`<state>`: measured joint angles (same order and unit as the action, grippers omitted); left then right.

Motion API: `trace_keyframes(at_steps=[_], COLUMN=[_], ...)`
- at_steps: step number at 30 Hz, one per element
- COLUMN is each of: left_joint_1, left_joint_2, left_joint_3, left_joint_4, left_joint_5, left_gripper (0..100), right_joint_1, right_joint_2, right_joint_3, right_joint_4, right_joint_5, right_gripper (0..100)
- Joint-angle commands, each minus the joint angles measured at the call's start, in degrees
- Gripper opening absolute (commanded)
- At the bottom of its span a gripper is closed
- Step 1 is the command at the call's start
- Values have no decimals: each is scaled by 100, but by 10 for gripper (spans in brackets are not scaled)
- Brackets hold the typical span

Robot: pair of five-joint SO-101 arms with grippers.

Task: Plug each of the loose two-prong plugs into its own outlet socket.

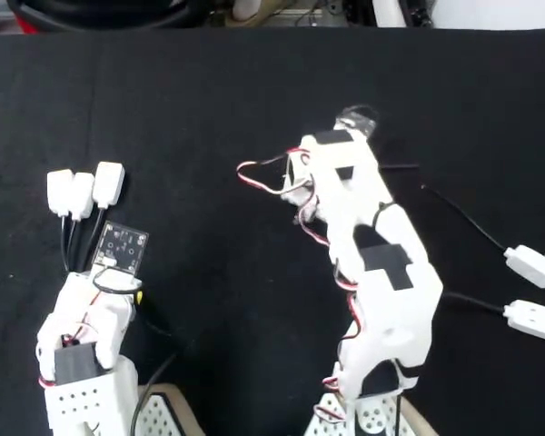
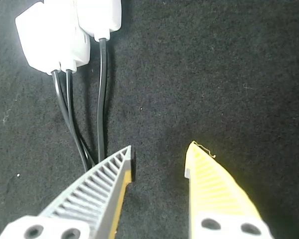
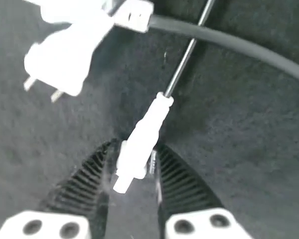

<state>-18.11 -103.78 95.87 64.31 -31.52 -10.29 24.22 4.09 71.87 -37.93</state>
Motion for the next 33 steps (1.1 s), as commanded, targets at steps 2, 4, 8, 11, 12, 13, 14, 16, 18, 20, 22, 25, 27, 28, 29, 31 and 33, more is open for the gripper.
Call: trace_keyframes(at_steps=[2, 4, 8, 11, 12, 13, 14, 16, 18, 20, 22, 25, 27, 28, 29, 31, 33], left_joint_1=[-57, -57, -57, -57, -57, -57, -57, -57, -57, -57, -57, -57, -57, -57, -57, -57, -57], left_joint_2=[-35, -35, -35, -35, -35, -35, -35, -35, -35, -35, -35, -35, -35, -35, -35, -35, -35], left_joint_3=[-4, -4, -4, -4, -4, -4, -4, -4, -4, -4, -4, -4, -4, -4, -4, -4, -4], left_joint_4=[35, 35, 35, 35, 35, 35, 35, 35, 35, 35, 35, 35, 35, 35, 35, 35, 35], left_joint_5=[-35, -35, -35, -35, -35, -35, -35, -35, -35, -35, -35, -35, -44, -44, -44, -44, -44], left_gripper=[181, 181, 181, 181, 181, 181, 181, 181, 181, 181, 181, 181, 181, 181, 181, 181, 181], right_joint_1=[-308, -554, -1310, -1864, -1987, -2066, -2119, -2198, -2259, -2303, -2295, -2277, -2268, -2268, -2268, -2198, -2040], right_joint_2=[-84, -75, -57, -75, -66, -66, -75, -84, -84, -92, -92, -259, -523, -673, -804, -998, -1059], right_joint_3=[-453, -435, -136, 198, 303, 426, 541, 708, 822, 927, 971, 1007, 1112, 1226, 1341, 1552, 1604], right_joint_4=[633, 642, 624, 563, 466, 369, 273, 202, 202, 220, 316, 756, 941, 941, 897, 782, 782], right_joint_5=[1020, 1442, 2382, 2866, 2998, 3165, 3349, 3754, 4141, 4422, 4668, 5081, 5257, 5336, 5354, 5371, 5371], right_gripper=[13, 13, 13, 13, 13, 13, 13, 14, 14, 14, 15, 15, 15, 15, 15, 17, 19])
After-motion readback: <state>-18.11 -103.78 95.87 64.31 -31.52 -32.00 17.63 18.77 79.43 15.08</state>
